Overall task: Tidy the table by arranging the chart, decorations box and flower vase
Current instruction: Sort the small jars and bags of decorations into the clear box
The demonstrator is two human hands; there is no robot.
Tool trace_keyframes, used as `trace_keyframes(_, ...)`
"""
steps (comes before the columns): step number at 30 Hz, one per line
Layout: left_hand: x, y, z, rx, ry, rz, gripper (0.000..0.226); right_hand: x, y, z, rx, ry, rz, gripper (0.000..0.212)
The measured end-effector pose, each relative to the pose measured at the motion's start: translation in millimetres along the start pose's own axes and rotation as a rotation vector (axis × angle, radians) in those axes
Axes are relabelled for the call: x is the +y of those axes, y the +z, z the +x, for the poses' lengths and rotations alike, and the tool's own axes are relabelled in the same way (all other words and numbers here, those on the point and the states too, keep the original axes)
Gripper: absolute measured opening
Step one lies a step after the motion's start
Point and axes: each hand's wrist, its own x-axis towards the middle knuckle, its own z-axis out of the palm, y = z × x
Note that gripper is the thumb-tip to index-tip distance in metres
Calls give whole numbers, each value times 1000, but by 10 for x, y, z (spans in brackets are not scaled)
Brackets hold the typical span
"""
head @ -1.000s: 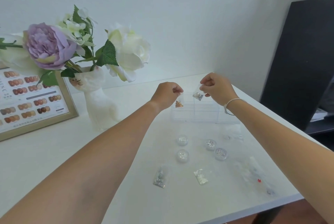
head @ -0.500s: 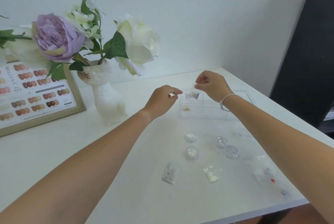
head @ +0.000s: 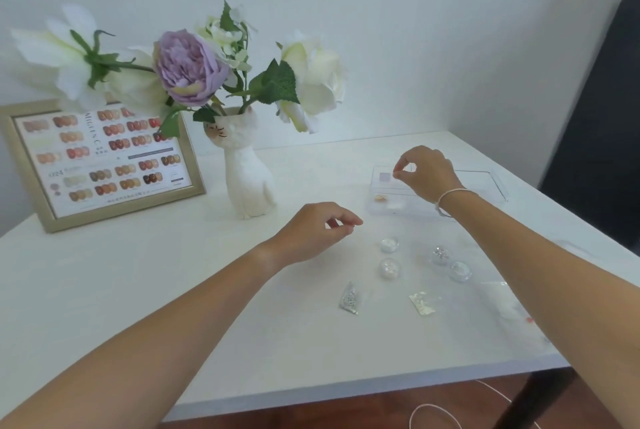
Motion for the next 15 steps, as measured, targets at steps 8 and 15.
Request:
trace_keyframes(8,58,13,-387,-188,-1,90,19,-69,-203,-667,-73,-129,152,5)
trace_keyframes(15,200,74,-571,-317,-58,227,35,-17,-355,-1346,-314,-185,105,16)
